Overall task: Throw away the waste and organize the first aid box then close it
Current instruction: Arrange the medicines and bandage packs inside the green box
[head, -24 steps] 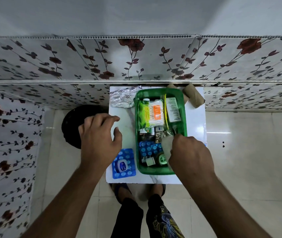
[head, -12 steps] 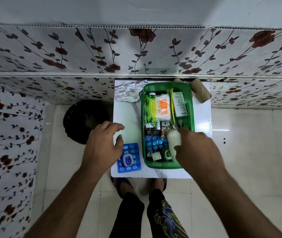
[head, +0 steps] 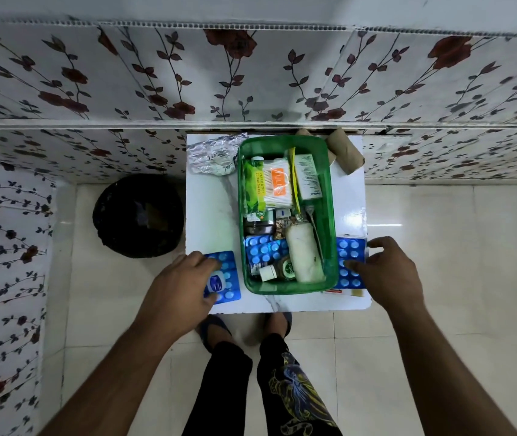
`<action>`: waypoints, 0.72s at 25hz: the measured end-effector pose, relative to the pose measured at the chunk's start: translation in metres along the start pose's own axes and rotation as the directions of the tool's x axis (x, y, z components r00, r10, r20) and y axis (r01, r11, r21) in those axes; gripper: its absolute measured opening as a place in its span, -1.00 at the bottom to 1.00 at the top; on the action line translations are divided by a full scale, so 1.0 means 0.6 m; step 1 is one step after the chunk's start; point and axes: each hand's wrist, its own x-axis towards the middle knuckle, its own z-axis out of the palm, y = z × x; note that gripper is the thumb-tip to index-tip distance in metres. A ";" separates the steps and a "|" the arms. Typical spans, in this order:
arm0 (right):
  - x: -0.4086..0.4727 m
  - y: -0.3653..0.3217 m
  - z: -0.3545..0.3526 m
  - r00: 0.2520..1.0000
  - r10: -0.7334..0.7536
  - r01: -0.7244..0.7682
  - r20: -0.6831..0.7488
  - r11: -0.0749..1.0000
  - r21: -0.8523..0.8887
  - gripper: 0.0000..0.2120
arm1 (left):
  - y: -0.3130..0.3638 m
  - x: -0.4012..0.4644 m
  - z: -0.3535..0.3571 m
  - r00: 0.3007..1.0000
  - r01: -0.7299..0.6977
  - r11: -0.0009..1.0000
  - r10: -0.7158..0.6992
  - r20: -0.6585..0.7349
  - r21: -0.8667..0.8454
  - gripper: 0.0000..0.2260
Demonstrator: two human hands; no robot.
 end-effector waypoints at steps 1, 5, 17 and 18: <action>0.003 0.001 0.003 1.000 0.011 -0.011 -0.010 1.000 0.014 -0.51 | 0.000 -0.002 0.000 1.000 -0.003 1.000 0.003 0.006 -0.002 -0.57; 0.011 0.001 0.001 1.000 0.031 -0.031 0.001 0.997 0.068 -0.54 | 0.004 -0.020 -0.036 0.994 0.029 0.995 -0.039 -0.098 -0.100 -0.62; 0.017 0.014 -0.018 1.000 0.026 -0.027 0.007 0.985 0.171 -0.68 | 0.161 0.070 -0.101 0.956 -0.240 0.895 0.285 -0.068 0.375 -0.81; 0.018 0.015 -0.018 1.000 0.017 -0.018 0.008 0.986 0.167 -0.69 | 0.166 0.071 -0.099 0.961 -0.238 0.885 0.273 -0.032 0.401 -0.81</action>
